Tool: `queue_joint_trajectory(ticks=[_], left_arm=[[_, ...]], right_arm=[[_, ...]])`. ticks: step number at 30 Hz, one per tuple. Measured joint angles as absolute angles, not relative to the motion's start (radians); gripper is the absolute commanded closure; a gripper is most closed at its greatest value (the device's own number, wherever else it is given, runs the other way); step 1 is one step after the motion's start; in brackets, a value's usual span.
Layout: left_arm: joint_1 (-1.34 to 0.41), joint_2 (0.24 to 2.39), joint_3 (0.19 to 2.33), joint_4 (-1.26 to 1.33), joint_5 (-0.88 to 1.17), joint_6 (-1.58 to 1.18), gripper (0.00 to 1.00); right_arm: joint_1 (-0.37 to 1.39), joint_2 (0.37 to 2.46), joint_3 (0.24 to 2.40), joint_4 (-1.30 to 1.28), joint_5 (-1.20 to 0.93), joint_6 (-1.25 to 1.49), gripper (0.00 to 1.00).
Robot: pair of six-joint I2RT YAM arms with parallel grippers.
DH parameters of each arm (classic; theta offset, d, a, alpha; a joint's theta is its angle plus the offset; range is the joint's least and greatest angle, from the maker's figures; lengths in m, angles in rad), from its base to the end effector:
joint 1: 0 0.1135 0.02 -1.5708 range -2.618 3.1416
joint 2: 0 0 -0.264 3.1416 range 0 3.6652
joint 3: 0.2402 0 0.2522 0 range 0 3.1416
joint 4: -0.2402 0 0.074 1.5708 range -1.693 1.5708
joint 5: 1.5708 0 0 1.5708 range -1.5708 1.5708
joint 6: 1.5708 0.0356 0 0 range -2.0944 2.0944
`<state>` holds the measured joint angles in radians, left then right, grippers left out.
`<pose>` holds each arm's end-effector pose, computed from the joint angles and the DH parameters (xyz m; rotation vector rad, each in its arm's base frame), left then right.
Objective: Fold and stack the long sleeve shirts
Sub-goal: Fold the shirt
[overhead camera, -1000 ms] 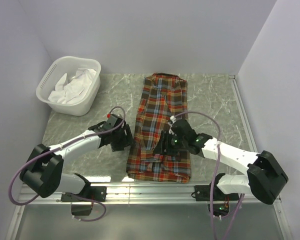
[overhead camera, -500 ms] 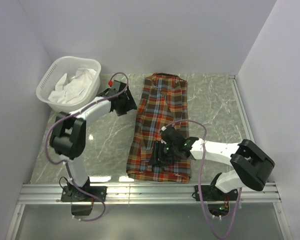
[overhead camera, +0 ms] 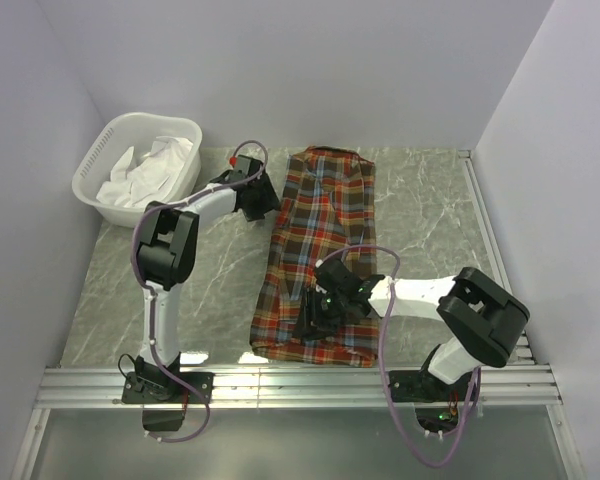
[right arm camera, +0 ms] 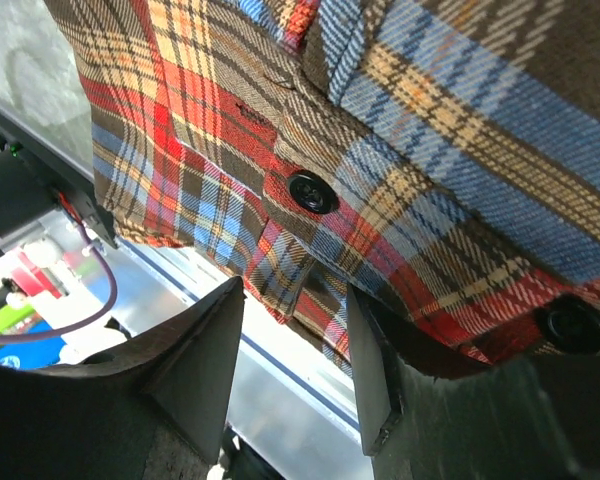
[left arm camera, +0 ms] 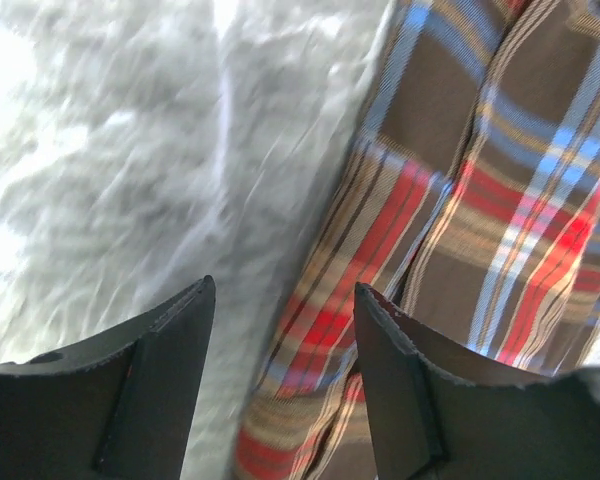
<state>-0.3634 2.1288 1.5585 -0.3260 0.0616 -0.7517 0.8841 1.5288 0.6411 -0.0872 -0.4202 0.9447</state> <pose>0.4355 -0.1680 0.1702 -0.4646 2.5055 -0.5394 0.1598 0.2179 0.1370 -0.1021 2.9097 1.0849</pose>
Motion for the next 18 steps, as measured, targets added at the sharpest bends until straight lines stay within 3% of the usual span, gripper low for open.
queue_joint_trajectory(ticks=[6,13,18], left_arm=[[-0.363,2.172,1.572,-0.251,0.100,-0.752,0.47],[-0.363,2.196,1.571,-0.196,0.130,-0.757,0.69],[-0.364,2.209,1.567,-0.165,0.145,-0.766,0.78]], right_arm=[[0.890,1.542,0.649,-0.083,-0.431,0.941,0.54],[0.900,1.542,0.655,-0.094,-0.427,0.931,0.55],[0.904,1.542,0.669,-0.097,-0.427,0.923,0.56]])
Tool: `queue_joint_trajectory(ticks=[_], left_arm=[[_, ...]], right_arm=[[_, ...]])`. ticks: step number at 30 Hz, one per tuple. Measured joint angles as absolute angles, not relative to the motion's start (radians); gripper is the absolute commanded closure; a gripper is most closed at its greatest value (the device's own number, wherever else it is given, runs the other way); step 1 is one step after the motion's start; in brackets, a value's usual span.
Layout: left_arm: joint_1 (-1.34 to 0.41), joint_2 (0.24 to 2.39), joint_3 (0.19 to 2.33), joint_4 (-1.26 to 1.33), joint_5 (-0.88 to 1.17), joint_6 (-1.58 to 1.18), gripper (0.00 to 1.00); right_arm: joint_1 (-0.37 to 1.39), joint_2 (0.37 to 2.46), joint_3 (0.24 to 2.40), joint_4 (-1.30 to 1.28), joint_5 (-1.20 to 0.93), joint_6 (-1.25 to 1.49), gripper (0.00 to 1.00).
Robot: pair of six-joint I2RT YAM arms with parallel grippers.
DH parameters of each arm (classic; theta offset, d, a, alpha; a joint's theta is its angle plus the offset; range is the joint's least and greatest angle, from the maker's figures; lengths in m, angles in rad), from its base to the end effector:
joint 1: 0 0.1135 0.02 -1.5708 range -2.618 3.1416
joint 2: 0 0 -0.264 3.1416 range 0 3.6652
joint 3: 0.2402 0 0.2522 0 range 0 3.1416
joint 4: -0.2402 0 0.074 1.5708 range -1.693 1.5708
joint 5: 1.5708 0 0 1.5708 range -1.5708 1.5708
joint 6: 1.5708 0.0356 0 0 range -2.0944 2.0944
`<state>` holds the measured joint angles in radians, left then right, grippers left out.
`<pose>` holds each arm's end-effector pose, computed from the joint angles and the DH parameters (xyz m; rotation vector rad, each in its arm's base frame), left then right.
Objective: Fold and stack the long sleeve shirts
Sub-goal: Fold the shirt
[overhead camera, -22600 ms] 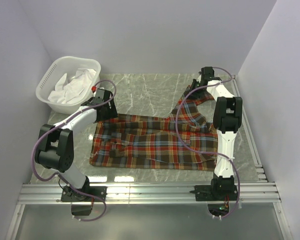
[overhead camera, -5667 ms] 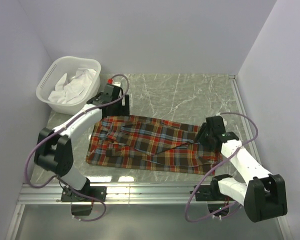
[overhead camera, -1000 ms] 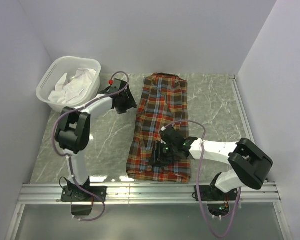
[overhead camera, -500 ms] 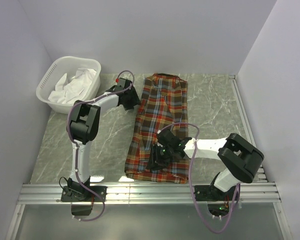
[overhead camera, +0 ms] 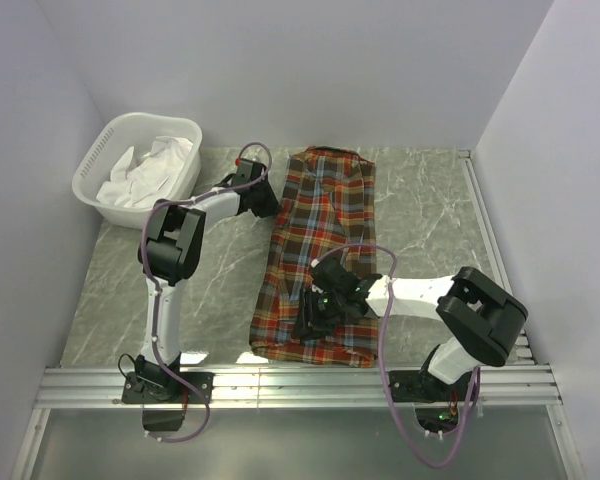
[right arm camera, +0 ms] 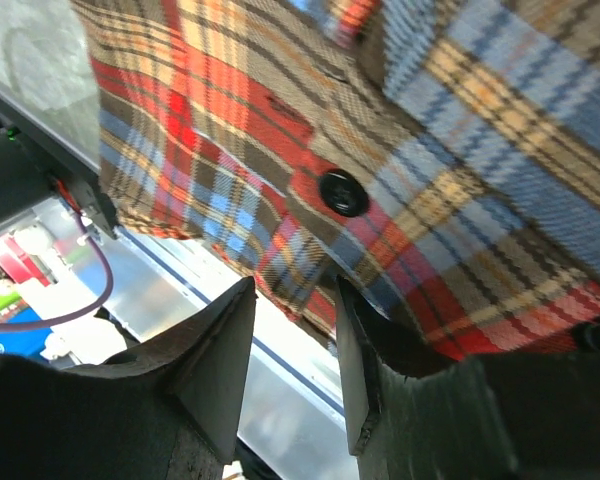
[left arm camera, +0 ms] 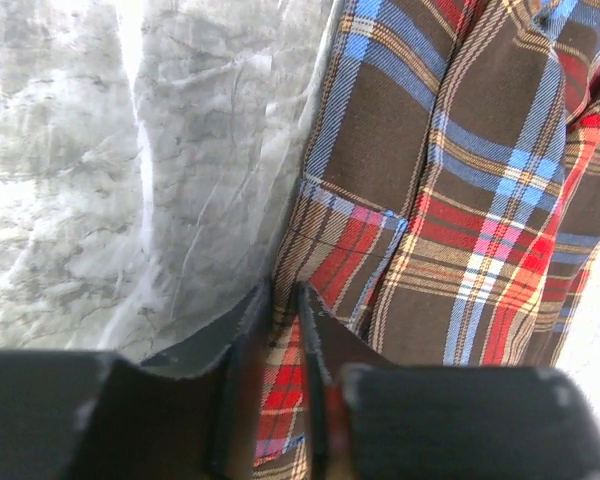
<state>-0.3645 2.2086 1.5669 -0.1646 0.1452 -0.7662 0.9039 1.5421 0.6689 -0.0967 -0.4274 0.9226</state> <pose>0.4512 -0.1777 0.1482 -0.4243 2.4482 -0.6874 0.1591 0.2259 0.1404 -0.1680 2.9040 1.0967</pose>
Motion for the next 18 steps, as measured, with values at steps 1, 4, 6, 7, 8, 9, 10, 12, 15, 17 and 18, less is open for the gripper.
queue_joint_trajectory(ticks=[1,4,6,7,8,9,10,12,15,17,18], left_arm=[[-0.365,2.210,1.565,-0.160,0.147,-0.767,0.81],[-0.366,2.217,1.565,-0.149,0.153,-0.770,0.84],[-0.366,2.221,1.565,-0.142,0.156,-0.771,0.84],[-0.367,2.222,1.566,-0.139,0.157,-0.771,0.84],[-0.367,2.223,1.567,-0.139,0.157,-0.771,0.84],[-0.367,2.223,1.568,-0.139,0.157,-0.771,0.84],[-0.368,2.223,1.568,-0.139,0.157,-0.771,0.83],[-0.368,2.225,1.572,-0.144,0.155,-0.770,0.83],[-0.368,2.236,1.589,-0.149,0.154,-0.770,0.83],[-0.369,2.241,1.600,-0.152,0.152,-0.770,0.83],[-0.370,2.243,1.603,-0.155,0.152,-0.768,0.83]], right_arm=[[0.905,1.542,0.671,-0.097,-0.428,0.922,0.58],[0.906,1.542,0.674,-0.097,-0.428,0.917,0.75],[0.906,1.542,0.674,-0.101,-0.426,0.916,0.91],[0.906,1.541,0.675,-0.105,-0.422,0.913,0.94],[0.906,1.539,0.675,-0.110,-0.419,0.913,0.98],[0.906,1.535,0.675,-0.119,-0.414,0.910,1.00],[0.906,1.527,0.675,-0.129,-0.409,0.907,1.00],[0.906,1.502,0.675,-0.151,-0.402,0.900,1.00],[0.907,1.460,0.675,-0.176,-0.398,0.895,1.00],[0.907,1.434,0.675,-0.192,-0.397,0.891,1.00],[0.907,1.423,0.675,-0.200,-0.397,0.888,1.00]])
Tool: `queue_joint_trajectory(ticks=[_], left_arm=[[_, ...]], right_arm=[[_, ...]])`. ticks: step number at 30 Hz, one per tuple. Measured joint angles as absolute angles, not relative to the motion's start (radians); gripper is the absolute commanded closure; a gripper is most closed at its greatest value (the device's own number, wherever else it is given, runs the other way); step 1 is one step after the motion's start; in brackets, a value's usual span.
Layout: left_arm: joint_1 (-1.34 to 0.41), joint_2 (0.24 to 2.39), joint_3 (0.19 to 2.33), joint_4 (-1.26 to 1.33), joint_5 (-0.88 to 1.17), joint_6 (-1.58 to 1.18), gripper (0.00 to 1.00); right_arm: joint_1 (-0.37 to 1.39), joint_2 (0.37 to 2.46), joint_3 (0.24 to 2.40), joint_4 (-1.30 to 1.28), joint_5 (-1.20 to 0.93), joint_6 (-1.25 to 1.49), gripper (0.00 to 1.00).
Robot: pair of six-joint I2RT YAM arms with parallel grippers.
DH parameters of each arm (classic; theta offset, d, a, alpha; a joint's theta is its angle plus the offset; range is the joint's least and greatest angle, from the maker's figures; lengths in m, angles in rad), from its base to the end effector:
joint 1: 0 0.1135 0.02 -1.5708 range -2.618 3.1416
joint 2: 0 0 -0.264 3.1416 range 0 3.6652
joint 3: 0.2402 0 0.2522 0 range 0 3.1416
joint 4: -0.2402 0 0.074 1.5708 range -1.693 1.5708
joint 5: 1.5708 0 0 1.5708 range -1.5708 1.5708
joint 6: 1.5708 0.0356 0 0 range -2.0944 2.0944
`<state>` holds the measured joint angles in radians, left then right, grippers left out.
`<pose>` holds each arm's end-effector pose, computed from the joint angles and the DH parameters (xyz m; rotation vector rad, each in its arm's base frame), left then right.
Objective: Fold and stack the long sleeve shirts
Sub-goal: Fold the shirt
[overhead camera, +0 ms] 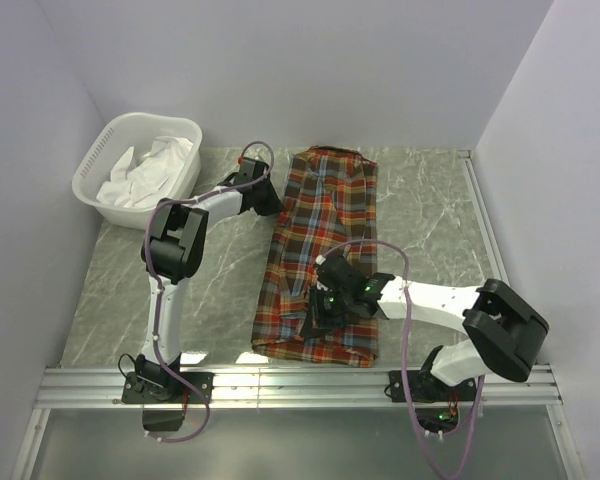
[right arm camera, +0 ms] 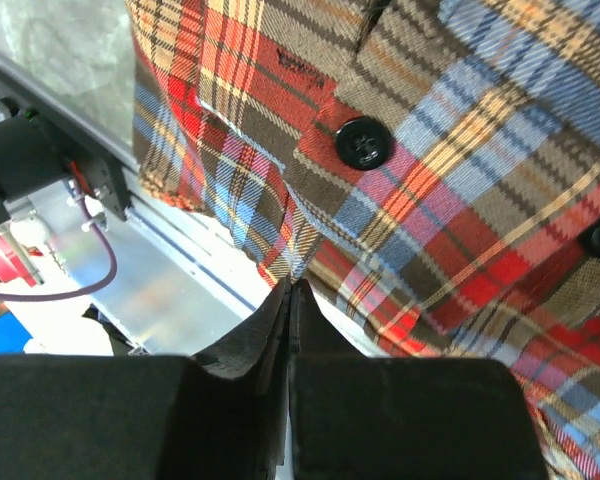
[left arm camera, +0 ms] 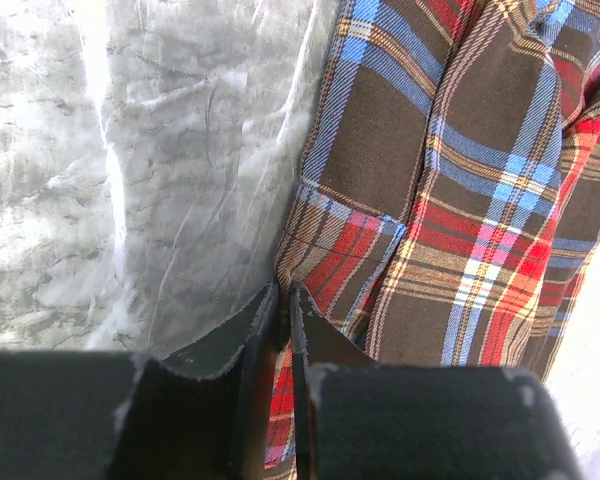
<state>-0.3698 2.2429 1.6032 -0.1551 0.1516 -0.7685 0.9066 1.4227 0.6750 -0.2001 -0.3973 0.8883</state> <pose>0.4579 -0.1833 0.1441 -0.4148 2.4410 -0.7035 0.1518 0.2162 0.1653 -0.2114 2.8565 1.0783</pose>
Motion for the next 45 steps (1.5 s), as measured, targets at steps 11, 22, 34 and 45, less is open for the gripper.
queue_joint_trajectory(ticks=[11,22,34,45], left_arm=[[-0.370,2.245,1.613,-0.168,0.137,-0.768,0.80],[-0.370,2.231,1.612,-0.165,0.120,-0.763,0.51],[-0.368,1.799,1.312,-0.327,0.007,-0.774,0.51],[-0.617,1.576,0.893,-0.237,0.154,-0.838,0.75]], right_arm=[[0.913,1.428,0.666,-0.232,-0.441,0.857,1.00],[0.924,1.491,0.649,-0.281,-0.413,0.831,1.00],[0.925,1.491,0.649,-0.307,-0.400,0.821,1.00],[0.925,1.487,0.649,-0.307,-0.395,0.821,1.00]])
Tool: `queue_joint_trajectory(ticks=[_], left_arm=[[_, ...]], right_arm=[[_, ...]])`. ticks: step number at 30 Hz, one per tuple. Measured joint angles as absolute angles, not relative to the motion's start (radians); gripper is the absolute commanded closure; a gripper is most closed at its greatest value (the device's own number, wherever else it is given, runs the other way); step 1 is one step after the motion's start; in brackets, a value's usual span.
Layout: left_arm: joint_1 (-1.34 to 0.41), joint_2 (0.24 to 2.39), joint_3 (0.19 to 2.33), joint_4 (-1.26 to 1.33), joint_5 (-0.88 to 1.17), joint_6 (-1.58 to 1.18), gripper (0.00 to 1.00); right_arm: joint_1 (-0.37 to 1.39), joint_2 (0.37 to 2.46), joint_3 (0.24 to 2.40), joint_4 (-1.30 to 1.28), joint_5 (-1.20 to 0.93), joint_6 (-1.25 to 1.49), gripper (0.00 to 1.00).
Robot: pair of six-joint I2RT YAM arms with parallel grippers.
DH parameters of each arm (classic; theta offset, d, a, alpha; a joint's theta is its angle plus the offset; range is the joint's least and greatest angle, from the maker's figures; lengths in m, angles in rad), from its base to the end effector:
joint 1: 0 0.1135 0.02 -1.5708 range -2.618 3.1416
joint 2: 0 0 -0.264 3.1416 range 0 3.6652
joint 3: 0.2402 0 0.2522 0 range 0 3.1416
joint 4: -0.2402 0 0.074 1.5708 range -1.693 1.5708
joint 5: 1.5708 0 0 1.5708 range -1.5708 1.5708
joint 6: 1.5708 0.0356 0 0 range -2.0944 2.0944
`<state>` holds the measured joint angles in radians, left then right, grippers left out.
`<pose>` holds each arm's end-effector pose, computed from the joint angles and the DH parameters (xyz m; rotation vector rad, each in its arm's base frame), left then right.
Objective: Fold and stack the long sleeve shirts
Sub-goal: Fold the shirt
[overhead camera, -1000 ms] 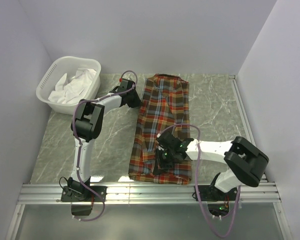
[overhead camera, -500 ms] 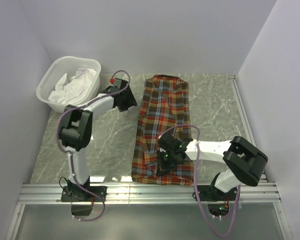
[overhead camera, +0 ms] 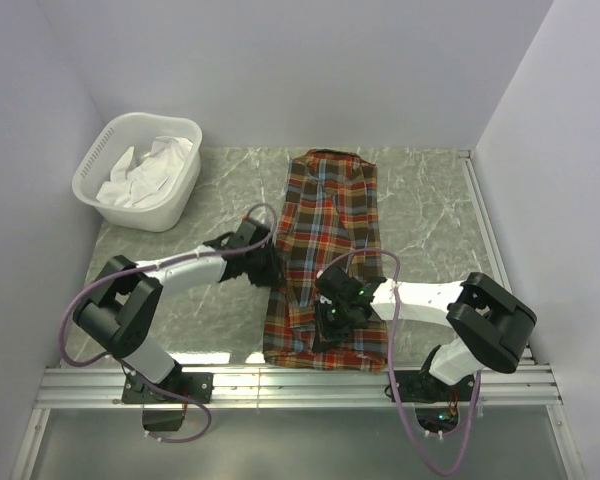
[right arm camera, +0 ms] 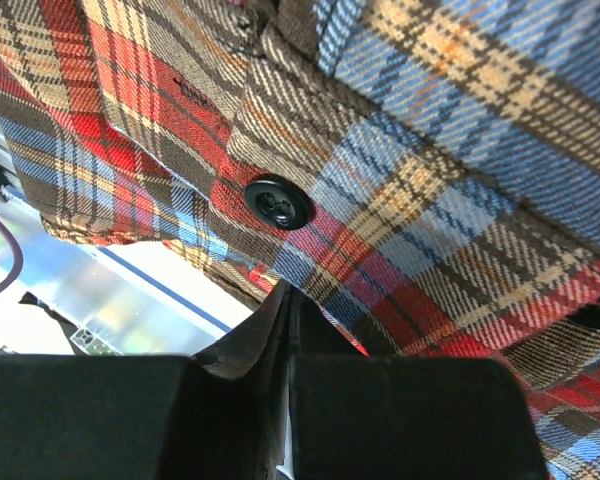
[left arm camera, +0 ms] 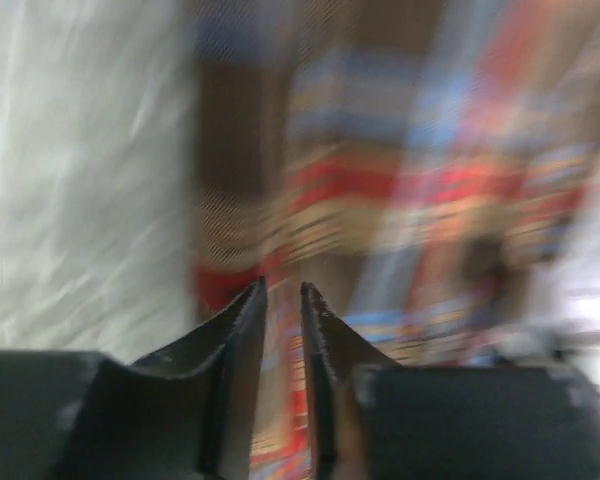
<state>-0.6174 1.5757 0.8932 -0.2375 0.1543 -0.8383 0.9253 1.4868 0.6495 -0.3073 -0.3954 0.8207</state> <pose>0.2540 -0.1870 0.1827 -0.2239 2.6474 -0.7494 0.1398 0.2084 0.1375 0.2852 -2.9736 -0.8790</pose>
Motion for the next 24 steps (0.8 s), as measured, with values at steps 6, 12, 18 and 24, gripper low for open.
queue_joint_trajectory(ticks=[6,12,18,24], left_arm=[[-0.630,1.563,0.734,-0.191,0.229,-0.881,0.77],[-0.654,1.539,0.693,-0.156,0.269,-0.886,0.71],[-0.665,1.454,0.655,-0.226,0.291,-0.877,0.63],[-0.690,1.438,0.627,-0.235,0.368,-0.873,0.66]], right_arm=[[0.925,1.486,0.649,-0.309,-0.388,0.821,1.00],[0.925,1.486,0.649,-0.325,-0.382,0.821,1.00],[0.926,1.485,0.649,-0.328,-0.381,0.821,1.00],[0.926,1.475,0.649,-0.341,-0.377,0.821,0.99]])
